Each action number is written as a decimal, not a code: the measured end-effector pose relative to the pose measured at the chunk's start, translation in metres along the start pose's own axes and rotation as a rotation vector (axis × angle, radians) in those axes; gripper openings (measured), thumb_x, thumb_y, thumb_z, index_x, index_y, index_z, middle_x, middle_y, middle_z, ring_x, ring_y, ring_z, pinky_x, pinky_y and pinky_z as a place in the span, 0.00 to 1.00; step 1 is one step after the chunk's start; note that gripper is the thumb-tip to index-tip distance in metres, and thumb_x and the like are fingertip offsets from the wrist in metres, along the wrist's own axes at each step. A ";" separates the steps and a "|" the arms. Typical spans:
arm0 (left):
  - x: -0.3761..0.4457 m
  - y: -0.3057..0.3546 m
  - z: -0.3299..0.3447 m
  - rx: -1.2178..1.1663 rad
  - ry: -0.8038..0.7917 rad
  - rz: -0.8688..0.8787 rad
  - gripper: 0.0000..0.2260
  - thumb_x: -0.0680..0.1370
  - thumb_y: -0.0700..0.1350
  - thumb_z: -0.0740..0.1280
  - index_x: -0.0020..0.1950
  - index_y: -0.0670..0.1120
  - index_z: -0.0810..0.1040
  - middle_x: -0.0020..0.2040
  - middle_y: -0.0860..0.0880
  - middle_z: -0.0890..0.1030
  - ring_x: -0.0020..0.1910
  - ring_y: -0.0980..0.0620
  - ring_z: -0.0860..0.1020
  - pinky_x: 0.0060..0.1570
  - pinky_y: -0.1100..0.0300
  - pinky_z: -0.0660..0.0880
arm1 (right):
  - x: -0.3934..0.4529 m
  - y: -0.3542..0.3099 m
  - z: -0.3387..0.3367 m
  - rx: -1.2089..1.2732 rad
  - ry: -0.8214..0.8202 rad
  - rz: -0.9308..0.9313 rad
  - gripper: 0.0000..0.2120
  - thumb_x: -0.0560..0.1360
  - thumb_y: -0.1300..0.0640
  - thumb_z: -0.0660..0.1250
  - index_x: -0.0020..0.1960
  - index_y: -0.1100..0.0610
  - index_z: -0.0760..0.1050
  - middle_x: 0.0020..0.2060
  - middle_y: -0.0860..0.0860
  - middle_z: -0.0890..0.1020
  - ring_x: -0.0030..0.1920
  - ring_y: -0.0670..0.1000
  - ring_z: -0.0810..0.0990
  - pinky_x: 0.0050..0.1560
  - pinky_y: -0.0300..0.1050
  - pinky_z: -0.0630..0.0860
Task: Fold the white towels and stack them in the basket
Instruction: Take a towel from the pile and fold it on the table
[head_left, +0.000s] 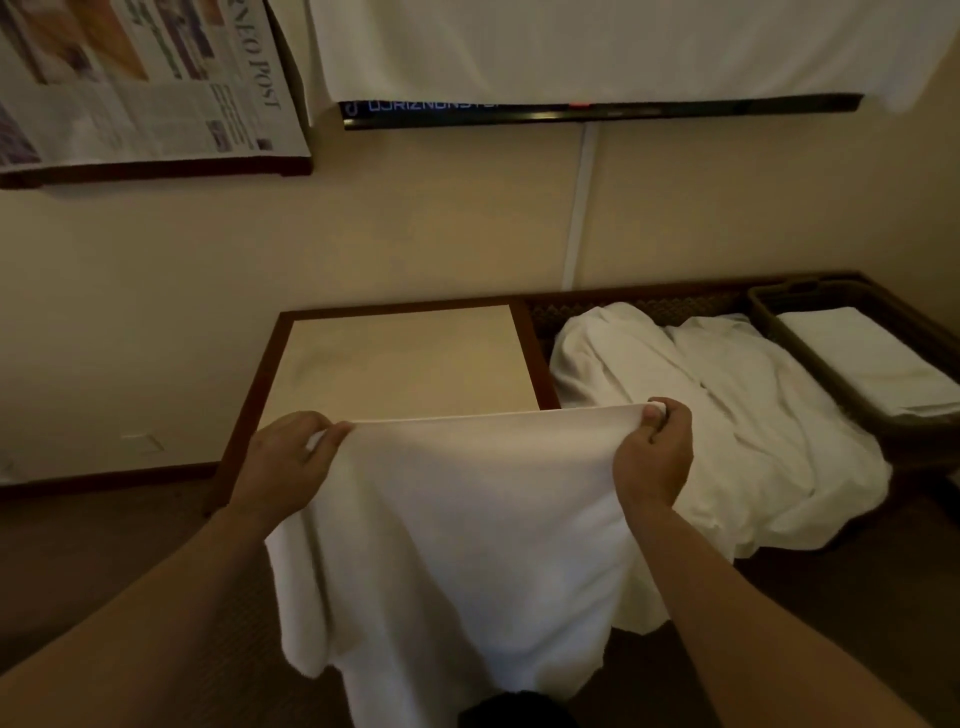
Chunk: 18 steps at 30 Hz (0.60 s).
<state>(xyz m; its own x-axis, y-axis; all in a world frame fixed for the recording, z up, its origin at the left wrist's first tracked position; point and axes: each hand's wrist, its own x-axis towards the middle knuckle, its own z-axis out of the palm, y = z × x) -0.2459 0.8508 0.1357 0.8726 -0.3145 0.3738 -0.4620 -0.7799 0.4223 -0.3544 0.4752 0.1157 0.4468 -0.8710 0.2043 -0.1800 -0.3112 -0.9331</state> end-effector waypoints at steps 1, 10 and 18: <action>0.023 -0.004 0.004 -0.008 0.011 -0.002 0.12 0.81 0.50 0.66 0.42 0.45 0.81 0.36 0.53 0.78 0.36 0.57 0.76 0.38 0.58 0.71 | 0.015 -0.001 0.017 0.004 0.001 0.000 0.09 0.85 0.54 0.54 0.57 0.54 0.73 0.49 0.49 0.78 0.49 0.51 0.75 0.49 0.43 0.68; 0.281 -0.074 0.081 0.322 -0.168 -0.029 0.17 0.82 0.60 0.61 0.49 0.50 0.83 0.51 0.49 0.82 0.52 0.44 0.80 0.51 0.51 0.74 | 0.178 0.005 0.215 -0.059 -0.056 0.007 0.12 0.86 0.55 0.54 0.60 0.57 0.74 0.50 0.50 0.77 0.50 0.50 0.74 0.52 0.44 0.69; 0.425 -0.137 0.185 0.430 -0.380 0.000 0.21 0.79 0.64 0.58 0.49 0.50 0.82 0.47 0.49 0.78 0.52 0.44 0.80 0.49 0.52 0.74 | 0.311 0.059 0.375 -0.282 -0.182 -0.002 0.12 0.84 0.58 0.56 0.60 0.62 0.76 0.58 0.60 0.76 0.56 0.61 0.75 0.53 0.47 0.68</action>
<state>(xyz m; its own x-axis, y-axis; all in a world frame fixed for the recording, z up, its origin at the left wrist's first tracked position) 0.2172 0.7244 0.0839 0.9052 -0.4247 0.0172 -0.4250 -0.9050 0.0187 0.1028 0.3287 0.0132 0.5921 -0.7959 0.1262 -0.4031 -0.4281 -0.8088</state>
